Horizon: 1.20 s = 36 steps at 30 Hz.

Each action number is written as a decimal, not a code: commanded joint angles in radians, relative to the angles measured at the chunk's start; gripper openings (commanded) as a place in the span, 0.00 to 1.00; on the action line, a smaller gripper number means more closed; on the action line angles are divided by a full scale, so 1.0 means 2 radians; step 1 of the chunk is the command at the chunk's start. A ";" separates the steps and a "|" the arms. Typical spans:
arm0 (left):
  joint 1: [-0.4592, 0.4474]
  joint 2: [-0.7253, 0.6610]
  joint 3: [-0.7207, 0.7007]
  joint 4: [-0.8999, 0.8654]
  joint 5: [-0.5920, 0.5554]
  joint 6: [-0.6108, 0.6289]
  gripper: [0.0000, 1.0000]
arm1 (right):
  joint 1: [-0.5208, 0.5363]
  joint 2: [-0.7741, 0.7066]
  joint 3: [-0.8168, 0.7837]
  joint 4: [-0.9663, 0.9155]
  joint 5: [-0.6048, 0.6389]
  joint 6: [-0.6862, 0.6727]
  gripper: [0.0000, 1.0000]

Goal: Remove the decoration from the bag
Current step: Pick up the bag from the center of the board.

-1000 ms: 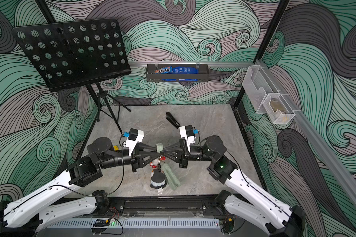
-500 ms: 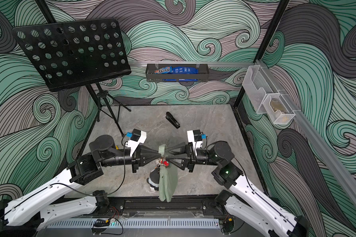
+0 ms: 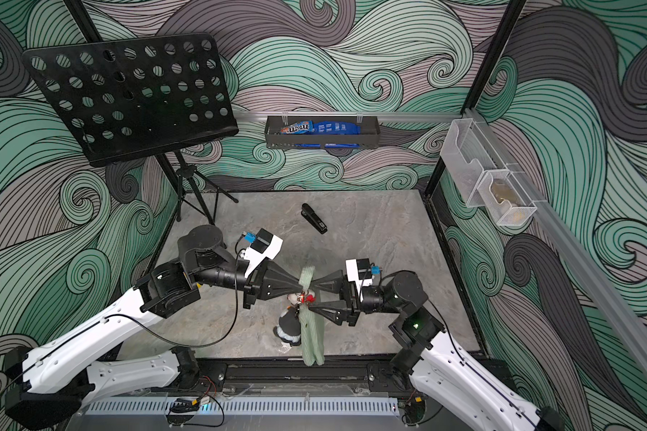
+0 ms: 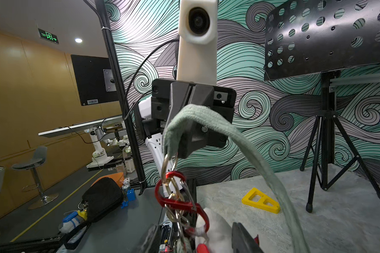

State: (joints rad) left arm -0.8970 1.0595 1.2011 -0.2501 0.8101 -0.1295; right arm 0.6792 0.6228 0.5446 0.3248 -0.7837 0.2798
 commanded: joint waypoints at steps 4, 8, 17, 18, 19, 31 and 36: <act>0.008 0.015 0.055 -0.034 0.069 0.043 0.00 | -0.002 -0.040 -0.029 0.002 0.044 -0.041 0.62; 0.012 0.016 0.061 -0.037 0.074 0.048 0.00 | -0.002 -0.035 -0.038 0.011 0.040 -0.037 0.58; 0.016 0.023 0.072 -0.032 0.089 0.045 0.00 | -0.001 -0.008 -0.047 0.051 0.004 -0.021 0.50; 0.016 0.024 0.073 -0.032 0.089 0.045 0.00 | 0.000 -0.006 -0.051 0.065 -0.004 -0.016 0.51; 0.016 0.026 0.074 -0.032 0.090 0.044 0.00 | 0.002 -0.003 -0.054 0.075 -0.011 -0.012 0.53; 0.017 0.032 0.079 -0.034 0.089 0.046 0.00 | 0.024 0.018 -0.034 0.080 0.005 -0.014 0.00; 0.022 0.016 0.063 -0.033 0.048 0.047 0.00 | 0.023 -0.011 -0.019 0.033 0.087 -0.022 0.00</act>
State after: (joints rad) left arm -0.8639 1.1267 1.3125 -0.3447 0.9470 -0.0513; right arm 0.7235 0.6376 0.4603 0.4309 -0.7235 0.2470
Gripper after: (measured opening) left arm 0.051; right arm 0.063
